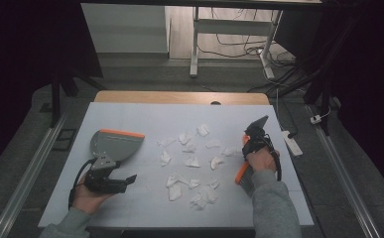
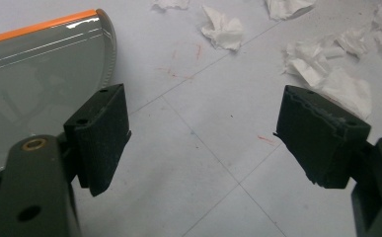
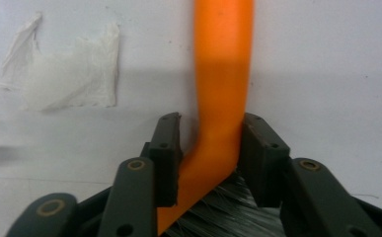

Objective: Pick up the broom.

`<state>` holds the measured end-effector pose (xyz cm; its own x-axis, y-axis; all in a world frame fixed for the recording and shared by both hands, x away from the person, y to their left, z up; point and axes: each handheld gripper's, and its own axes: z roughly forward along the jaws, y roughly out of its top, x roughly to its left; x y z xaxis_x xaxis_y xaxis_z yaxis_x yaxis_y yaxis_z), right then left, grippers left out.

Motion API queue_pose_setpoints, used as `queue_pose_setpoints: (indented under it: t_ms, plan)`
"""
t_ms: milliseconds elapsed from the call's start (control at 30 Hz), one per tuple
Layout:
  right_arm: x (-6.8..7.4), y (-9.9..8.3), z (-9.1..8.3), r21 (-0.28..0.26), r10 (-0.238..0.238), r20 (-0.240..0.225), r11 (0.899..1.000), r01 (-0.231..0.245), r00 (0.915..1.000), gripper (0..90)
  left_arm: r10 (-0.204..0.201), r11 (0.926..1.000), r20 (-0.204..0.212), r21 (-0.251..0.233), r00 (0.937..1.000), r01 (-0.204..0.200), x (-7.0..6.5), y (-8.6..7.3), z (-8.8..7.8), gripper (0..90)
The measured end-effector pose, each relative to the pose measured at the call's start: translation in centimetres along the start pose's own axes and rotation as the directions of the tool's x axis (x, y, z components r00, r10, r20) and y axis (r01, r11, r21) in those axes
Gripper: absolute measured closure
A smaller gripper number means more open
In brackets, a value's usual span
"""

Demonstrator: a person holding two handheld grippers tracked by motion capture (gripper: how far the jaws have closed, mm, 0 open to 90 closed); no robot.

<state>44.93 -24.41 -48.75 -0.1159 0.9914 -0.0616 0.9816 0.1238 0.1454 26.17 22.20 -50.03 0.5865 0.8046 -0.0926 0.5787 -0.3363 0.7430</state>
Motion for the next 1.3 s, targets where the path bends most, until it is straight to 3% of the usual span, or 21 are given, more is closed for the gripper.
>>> queue_pose_setpoints:
  t_ms: [200,400,533,567,700,767,800,867,900,933,967,1000,1067,1133,1200,1300]
  plan:
    - [0.1,-0.1,-0.1,-0.004,-0.003,0.005,1.0,0.003,1.0,69.7,-0.001,1.0,-0.002,0.001,1.0,0.001,0.0,-0.1,0.0,21.0]
    - [-0.3,-0.3,-0.1,-0.016,-0.064,-0.023,0.998,0.063,0.9977,70.1,-0.001,1.0,-0.004,0.006,1.0,0.001,0.1,-0.1,0.0,21.0]
    - [-1.2,-0.7,-0.6,-0.045,-0.102,-0.096,0.994,0.098,0.9902,70.2,-0.004,0.9999,-0.005,0.009,1.0,0.004,0.1,-0.1,0.1,21.0]
    - [-1.2,-0.7,-0.6,-0.045,-0.102,-0.096,0.994,0.098,0.9902,70.2,-0.005,1.0,-0.007,0.008,1.0,0.005,0.2,-0.1,0.1,21.0]
    - [-2.8,-1.6,-2.0,-0.119,-0.132,-0.192,0.987,0.111,0.9724,70.3,-0.007,0.9999,-0.009,0.014,0.9999,0.007,0.2,-0.1,0.2,21.0]
    - [-3.1,-1.8,-2.3,-0.133,-0.137,-0.205,0.985,0.111,0.969,70.3,-0.008,0.9998,-0.01,0.017,0.9999,0.008,0.3,-0.1,0.3,21.0]
    - [-3.7,-2.2,-2.9,-0.168,-0.143,-0.246,0.98,0.103,0.9587,70.3,-0.01,0.9998,-0.011,0.018,0.9999,0.01,0.3,-0.1,0.3,21.0]
    - [-4.0,-2.4,-3.3,-0.185,-0.146,-0.262,0.978,0.099,0.954,70.3,-0.011,0.9998,-0.013,0.019,0.9999,0.011,0.3,-0.1,0.4,21.0]
    - [-4.4,-2.8,-3.9,-0.226,-0.165,-0.293,0.969,0.099,0.9417,70.3,-0.013,0.9997,-0.015,0.019,0.9998,0.013,0.3,-0.1,0.4,21.0]
    - [-4.4,-2.8,-3.9,-0.226,-0.165,-0.293,0.969,0.099,0.9417,70.3,-0.014,0.9997,-0.017,0.019,0.9998,0.014,0.3,0.0,0.4,21.0]
    - [-4.6,-3.2,-4.5,-0.264,-0.177,-0.329,0.96,0.09,0.9274,70.3,-0.016,0.9997,-0.02,0.018,0.9997,0.017,0.3,0.0,0.5,21.0]
    - [-4.6,-3.2,-4.5,-0.264,-0.177,-0.329,0.96,0.09,0.9274,70.3,-0.017,0.9997,-0.021,0.018,0.9996,0.018,0.3,0.0,0.5,21.0]
    - [-4.6,-3.5,-5.1,-0.3,-0.188,-0.362,0.951,0.077,0.9131,70.3,-0.016,0.9997,-0.022,0.017,0.9996,0.017,0.3,0.1,0.5,21.0]
    - [-4.5,-3.7,-5.6,-0.337,-0.201,-0.398,0.94,0.061,0.8952,70.3,-0.016,0.9997,-0.023,0.016,0.9996,0.016,0.2,0.2,0.6,21.0]
    - [-4.3,-3.9,-6.1,-0.372,-0.227,-0.407,0.926,0.066,0.8847,70.3,-0.015,0.9998,-0.025,0.014,0.9996,0.015,0.1,0.2,0.6,21.0]
    - [-4.1,-4.1,-6.4,-0.423,-0.254,-0.45,0.905,0.046,0.856,70.3,-0.018,0.9998,-0.027,0.01,0.9995,0.018,0.0,0.3,0.6,21.0]
